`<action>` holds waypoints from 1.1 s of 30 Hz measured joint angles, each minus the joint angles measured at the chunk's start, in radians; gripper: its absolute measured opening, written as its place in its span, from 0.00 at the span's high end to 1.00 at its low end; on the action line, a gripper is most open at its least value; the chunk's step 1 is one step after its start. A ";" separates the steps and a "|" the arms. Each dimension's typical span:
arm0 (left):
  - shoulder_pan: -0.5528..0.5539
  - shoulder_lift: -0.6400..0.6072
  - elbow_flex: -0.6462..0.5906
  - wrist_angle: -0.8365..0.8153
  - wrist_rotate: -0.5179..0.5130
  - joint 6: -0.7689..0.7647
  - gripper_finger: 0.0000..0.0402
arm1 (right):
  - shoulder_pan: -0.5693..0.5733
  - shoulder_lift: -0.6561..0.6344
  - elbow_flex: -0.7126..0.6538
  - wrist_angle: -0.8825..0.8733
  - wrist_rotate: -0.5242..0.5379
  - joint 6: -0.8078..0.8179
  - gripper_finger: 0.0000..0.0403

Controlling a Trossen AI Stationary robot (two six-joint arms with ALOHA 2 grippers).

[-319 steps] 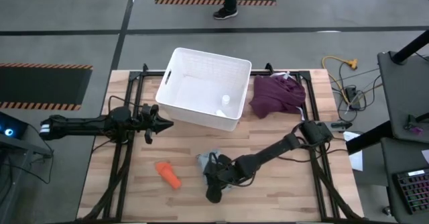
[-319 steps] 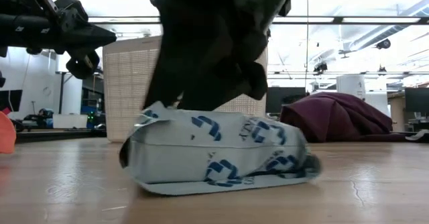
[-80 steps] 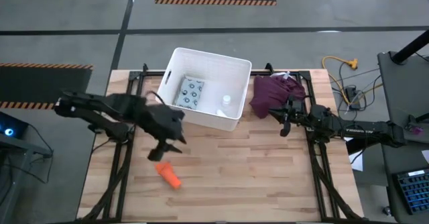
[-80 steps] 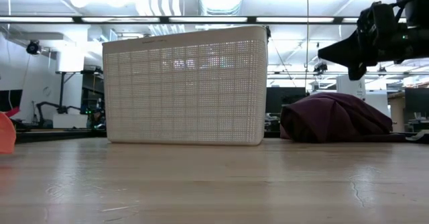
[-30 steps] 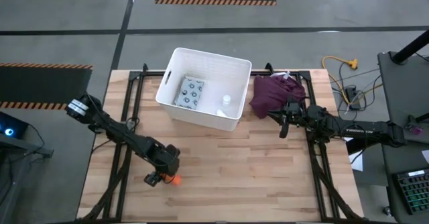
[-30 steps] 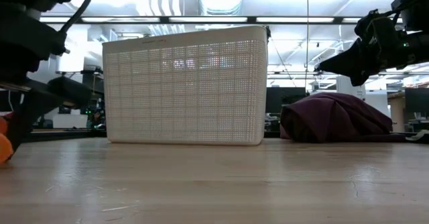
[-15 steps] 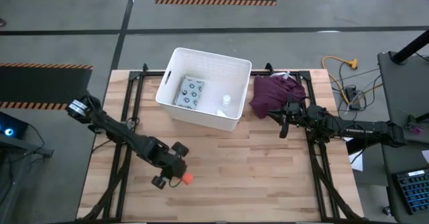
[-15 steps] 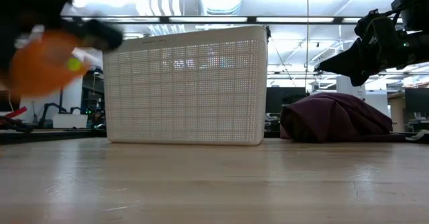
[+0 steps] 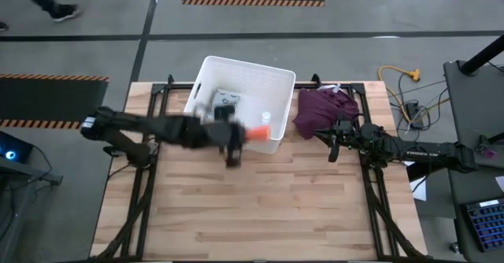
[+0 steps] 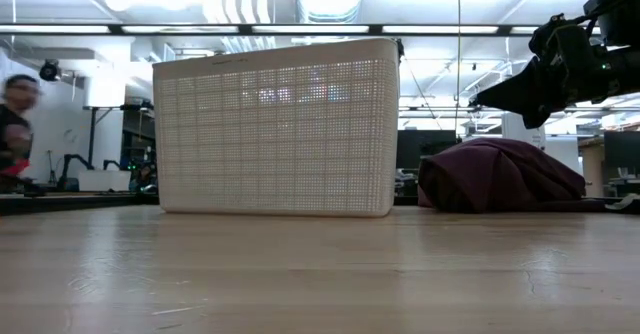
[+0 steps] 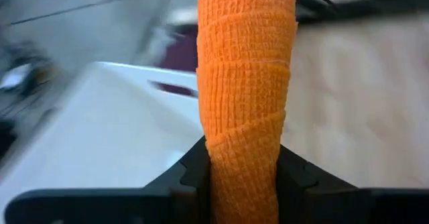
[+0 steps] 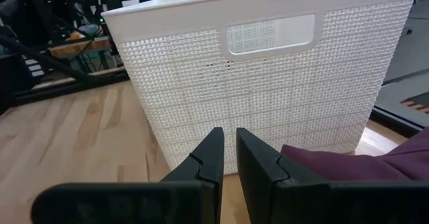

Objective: Pick & place medical supplies in basket/bin
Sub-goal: Put the orange bandage into the bin

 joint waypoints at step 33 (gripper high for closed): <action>0.691 0.360 0.012 0.084 0.449 0.279 0.59 | 0.000 -0.001 0.000 0.007 0.053 0.098 0.92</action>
